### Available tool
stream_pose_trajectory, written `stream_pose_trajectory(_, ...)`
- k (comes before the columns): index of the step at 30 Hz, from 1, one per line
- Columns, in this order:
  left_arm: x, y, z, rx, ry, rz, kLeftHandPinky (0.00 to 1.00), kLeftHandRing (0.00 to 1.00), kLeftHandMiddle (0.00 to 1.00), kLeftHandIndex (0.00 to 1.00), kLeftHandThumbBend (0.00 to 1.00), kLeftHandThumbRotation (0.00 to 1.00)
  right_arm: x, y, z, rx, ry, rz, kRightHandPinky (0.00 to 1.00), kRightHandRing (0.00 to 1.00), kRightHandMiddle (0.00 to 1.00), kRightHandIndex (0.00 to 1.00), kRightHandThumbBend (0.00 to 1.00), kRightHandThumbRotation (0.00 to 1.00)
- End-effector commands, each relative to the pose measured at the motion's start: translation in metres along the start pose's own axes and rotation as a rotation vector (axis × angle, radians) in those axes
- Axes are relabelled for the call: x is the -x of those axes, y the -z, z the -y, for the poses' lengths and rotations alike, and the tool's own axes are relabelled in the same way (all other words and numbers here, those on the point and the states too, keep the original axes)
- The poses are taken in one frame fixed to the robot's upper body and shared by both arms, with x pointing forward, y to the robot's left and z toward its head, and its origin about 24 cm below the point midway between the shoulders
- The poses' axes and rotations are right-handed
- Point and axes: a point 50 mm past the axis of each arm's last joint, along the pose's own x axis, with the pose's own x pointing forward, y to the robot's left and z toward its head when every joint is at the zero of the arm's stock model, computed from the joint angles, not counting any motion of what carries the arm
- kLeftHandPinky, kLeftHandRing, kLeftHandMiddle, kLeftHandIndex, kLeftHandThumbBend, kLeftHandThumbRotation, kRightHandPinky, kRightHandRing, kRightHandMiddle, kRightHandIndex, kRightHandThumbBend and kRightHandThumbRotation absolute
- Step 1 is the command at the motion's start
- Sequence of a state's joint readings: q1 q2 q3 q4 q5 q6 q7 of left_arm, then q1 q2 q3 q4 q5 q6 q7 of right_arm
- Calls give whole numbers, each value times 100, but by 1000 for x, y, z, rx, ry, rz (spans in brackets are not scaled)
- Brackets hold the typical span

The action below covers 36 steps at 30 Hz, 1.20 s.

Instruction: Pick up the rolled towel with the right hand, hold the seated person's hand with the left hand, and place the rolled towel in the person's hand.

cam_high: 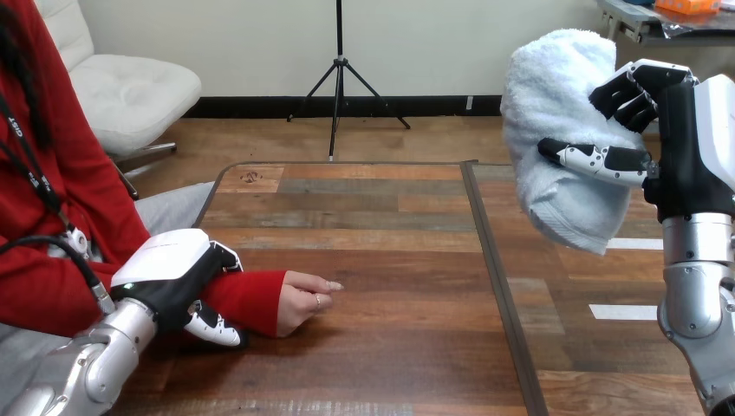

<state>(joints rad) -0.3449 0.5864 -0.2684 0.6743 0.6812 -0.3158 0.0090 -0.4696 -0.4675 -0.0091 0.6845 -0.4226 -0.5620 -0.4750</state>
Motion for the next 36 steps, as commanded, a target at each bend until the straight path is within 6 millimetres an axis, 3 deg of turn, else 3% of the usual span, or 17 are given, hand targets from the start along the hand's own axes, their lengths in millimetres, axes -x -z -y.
stream_pose_trajectory(1,-11,-18,-13,-25,-57,91,35,39,43,45,67,0,-20,-17,11,-52,95,66,28,33,36,36,83,0)
stream_pose_trajectory(21,-11,-21,-10,5,-103,119,28,32,37,41,57,0,-18,-18,7,-62,68,60,29,34,37,36,82,0)
stream_pose_trajectory(36,-10,-20,-15,29,-154,119,30,35,40,45,49,0,-17,-17,3,-59,55,54,29,34,37,36,84,0)
